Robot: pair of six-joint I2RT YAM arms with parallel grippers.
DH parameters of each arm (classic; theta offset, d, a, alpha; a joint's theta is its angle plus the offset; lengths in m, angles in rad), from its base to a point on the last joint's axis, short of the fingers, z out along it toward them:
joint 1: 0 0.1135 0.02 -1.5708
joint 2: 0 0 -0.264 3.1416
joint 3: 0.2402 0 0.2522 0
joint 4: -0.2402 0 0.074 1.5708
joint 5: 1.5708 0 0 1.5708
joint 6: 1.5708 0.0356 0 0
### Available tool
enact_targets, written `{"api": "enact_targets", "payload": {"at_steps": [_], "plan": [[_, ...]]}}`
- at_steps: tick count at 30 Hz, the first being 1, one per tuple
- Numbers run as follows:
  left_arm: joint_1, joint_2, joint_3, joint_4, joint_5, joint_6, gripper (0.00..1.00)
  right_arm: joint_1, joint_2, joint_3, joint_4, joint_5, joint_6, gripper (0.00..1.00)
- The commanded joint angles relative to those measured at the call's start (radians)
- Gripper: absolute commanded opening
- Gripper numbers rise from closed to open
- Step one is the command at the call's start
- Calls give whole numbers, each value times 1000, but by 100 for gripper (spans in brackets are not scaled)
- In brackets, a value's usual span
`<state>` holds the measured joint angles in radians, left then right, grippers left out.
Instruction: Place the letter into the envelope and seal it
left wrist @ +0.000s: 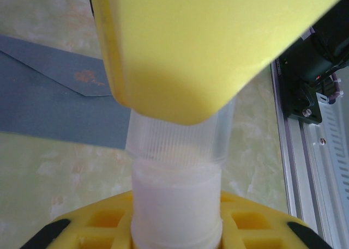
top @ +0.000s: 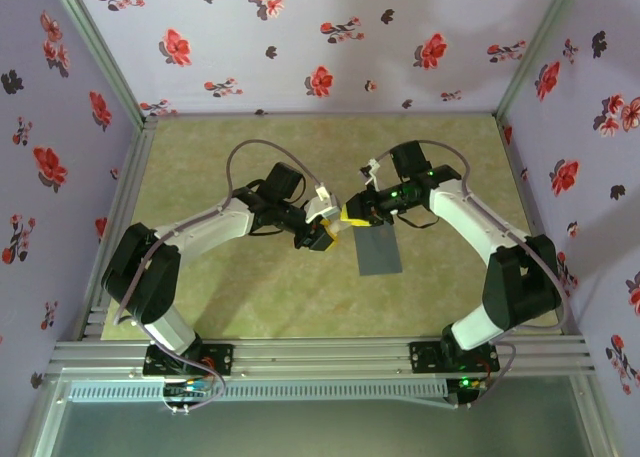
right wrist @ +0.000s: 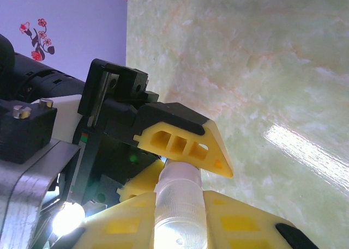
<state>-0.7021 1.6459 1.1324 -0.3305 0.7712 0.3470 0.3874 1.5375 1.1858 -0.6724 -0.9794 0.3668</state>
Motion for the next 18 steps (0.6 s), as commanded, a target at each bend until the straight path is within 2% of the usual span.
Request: {"api": "enact_targets", "payload": {"at_steps": [1,18], "plan": [[1,-9,16,16,45,-10,0,12,19,24,9,13,10,20],[0,4,21,20,62,-16,0,24,35,38,14,-50,1,18]]}}
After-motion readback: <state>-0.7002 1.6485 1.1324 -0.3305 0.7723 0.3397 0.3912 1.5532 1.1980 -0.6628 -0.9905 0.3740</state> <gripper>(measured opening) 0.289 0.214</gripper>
